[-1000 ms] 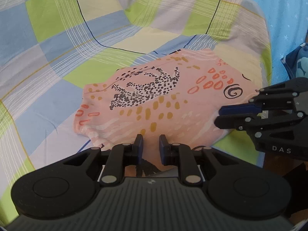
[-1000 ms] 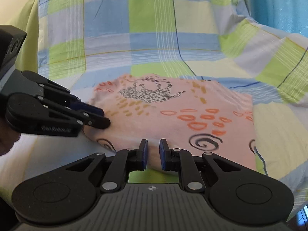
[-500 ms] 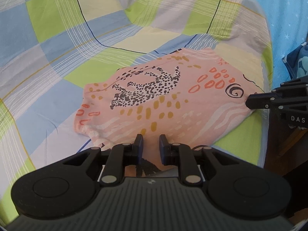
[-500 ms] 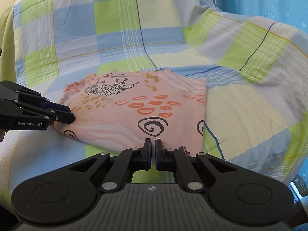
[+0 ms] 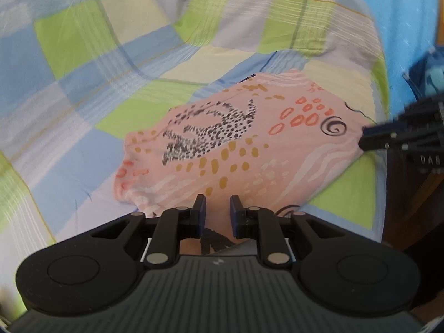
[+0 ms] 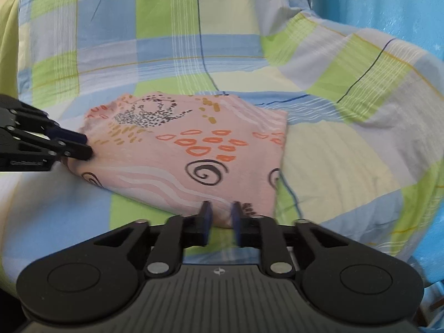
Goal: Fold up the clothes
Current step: 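Smooth the folded pink shorts with both open grippers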
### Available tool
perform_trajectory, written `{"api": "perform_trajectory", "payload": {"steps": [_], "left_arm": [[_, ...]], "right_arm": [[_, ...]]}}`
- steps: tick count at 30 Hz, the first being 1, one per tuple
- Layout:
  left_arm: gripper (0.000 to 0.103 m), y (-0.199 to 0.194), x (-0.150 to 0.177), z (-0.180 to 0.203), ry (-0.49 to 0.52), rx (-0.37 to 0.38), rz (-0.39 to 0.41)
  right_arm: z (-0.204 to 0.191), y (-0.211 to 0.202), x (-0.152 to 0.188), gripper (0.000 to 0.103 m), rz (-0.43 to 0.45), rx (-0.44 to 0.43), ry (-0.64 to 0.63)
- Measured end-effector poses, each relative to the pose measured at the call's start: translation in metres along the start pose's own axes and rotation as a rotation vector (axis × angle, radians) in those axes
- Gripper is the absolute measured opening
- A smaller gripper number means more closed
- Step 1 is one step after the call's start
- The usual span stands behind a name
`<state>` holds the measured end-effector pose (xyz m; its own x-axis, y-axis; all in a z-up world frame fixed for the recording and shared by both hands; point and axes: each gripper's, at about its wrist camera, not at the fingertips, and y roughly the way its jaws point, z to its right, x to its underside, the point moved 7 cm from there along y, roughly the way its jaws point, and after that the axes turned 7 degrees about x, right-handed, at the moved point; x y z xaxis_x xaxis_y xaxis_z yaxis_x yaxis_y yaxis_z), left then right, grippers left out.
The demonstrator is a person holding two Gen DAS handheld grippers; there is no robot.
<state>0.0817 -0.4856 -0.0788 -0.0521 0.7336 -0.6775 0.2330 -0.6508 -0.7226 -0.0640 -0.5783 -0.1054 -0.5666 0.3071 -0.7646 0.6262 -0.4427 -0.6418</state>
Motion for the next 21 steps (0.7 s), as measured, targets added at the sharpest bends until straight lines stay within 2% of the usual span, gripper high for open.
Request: {"api": "perform_trajectory", "payload": {"steps": [7,9,11,13,17,21], "left_arm": [[0.019,-0.001,-0.001,0.028,0.142,0.013,0.013],[0.020,-0.002,-0.001,0.036,0.183,0.017,0.016],[0.020,-0.002,-0.002,0.044,0.224,0.021,0.020],[0.020,-0.002,-0.008,0.047,0.220,0.027,0.041],[0.021,0.004,-0.026,0.051,0.188,0.034,0.080],[0.023,0.023,-0.039,0.058,0.164,0.040,0.082]], "right_arm": [[-0.021,-0.019,0.000,0.030,0.051,0.013,-0.245],[-0.025,-0.014,0.000,0.030,0.039,-0.011,-0.257],[-0.018,-0.011,-0.002,0.030,0.025,-0.055,-0.182],[-0.008,-0.011,-0.007,0.032,0.020,-0.094,-0.086],[0.025,-0.001,-0.020,0.039,0.034,-0.091,0.033],[0.059,0.024,-0.033,0.039,0.061,-0.082,0.126]]}}
